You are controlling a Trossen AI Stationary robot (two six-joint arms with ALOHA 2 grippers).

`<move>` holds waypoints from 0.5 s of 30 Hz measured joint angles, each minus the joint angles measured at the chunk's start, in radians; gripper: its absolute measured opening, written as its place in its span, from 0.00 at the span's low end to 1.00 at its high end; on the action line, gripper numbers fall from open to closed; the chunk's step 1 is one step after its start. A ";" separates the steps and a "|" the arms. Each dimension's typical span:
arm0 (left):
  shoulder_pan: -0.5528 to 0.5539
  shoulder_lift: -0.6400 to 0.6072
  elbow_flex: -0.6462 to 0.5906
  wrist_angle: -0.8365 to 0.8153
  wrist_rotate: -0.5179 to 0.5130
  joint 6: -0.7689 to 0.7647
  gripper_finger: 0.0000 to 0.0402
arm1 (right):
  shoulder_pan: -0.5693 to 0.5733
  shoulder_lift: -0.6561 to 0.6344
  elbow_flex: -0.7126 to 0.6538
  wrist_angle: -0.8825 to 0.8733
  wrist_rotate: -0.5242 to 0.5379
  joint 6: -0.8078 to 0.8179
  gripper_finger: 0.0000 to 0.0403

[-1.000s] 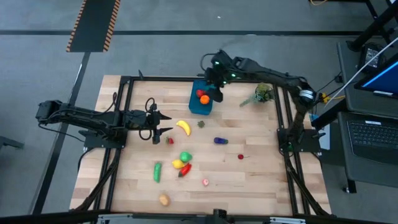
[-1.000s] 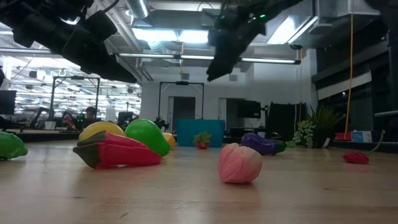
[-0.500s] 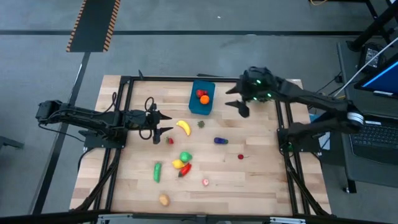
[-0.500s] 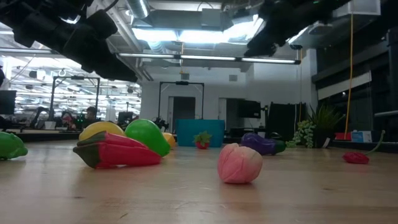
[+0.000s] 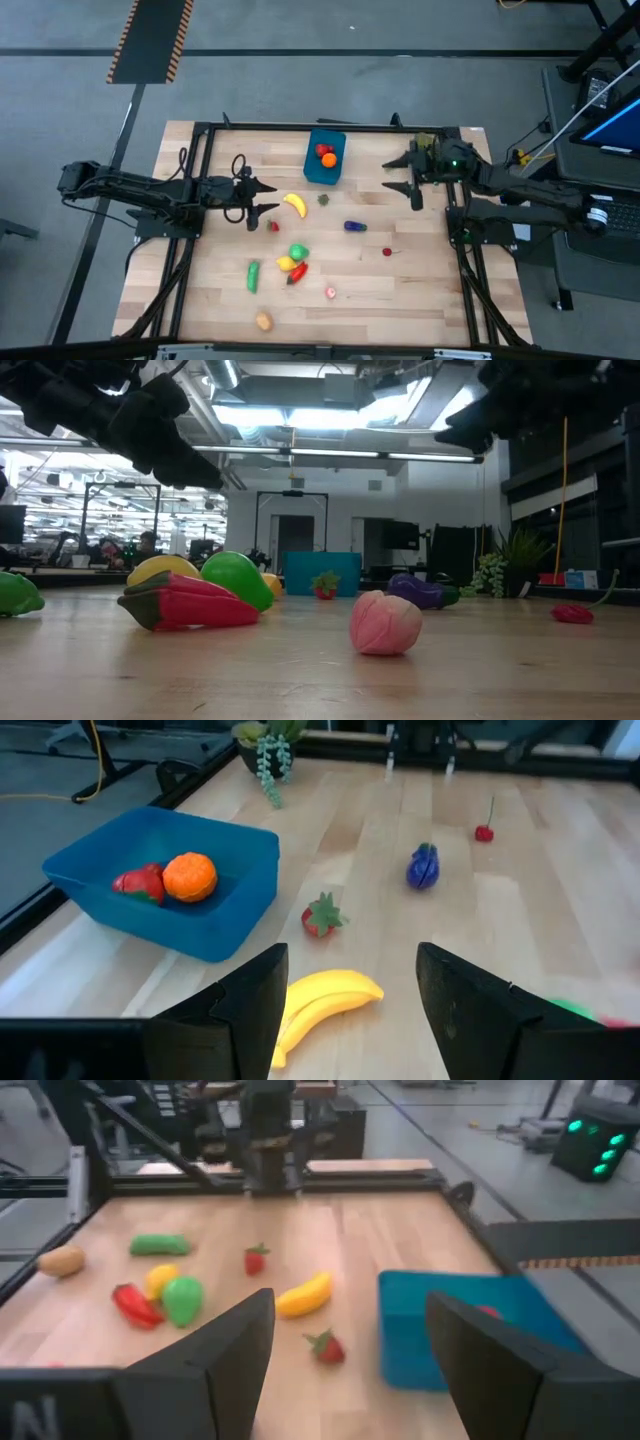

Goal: Pick and placing Produce into tupperware
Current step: Put the cherry into the blue bin

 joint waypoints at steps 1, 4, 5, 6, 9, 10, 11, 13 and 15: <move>0.000 0.000 0.000 0.010 0.001 -0.007 0.53 | 0.004 -0.014 -0.024 0.018 -0.011 0.010 0.65; 0.000 0.000 0.000 0.037 0.031 0.002 0.53 | 0.018 -0.044 -0.094 0.088 -0.016 0.047 0.65; 0.000 0.000 0.000 0.039 0.045 0.006 0.53 | 0.023 -0.046 -0.118 0.115 -0.016 0.071 0.65; 0.000 0.000 0.000 0.038 0.058 0.013 0.53 | 0.026 -0.046 -0.142 0.129 -0.015 0.093 0.65; 0.000 0.000 0.000 0.038 0.073 0.030 0.53 | 0.038 -0.045 -0.205 0.179 -0.015 0.118 0.65; 0.000 0.000 0.000 0.038 0.079 0.030 0.53 | 0.042 -0.044 -0.224 0.184 -0.015 0.130 0.65; 0.000 0.000 0.000 0.038 0.082 0.031 0.53 | 0.046 -0.043 -0.242 0.187 -0.015 0.144 0.65; 0.000 0.000 0.000 0.038 0.083 0.032 0.53 | 0.046 -0.043 -0.270 0.209 -0.014 0.147 0.65; 0.000 0.000 0.000 0.038 0.083 0.033 0.53 | 0.046 -0.044 -0.287 0.222 0.000 0.149 0.65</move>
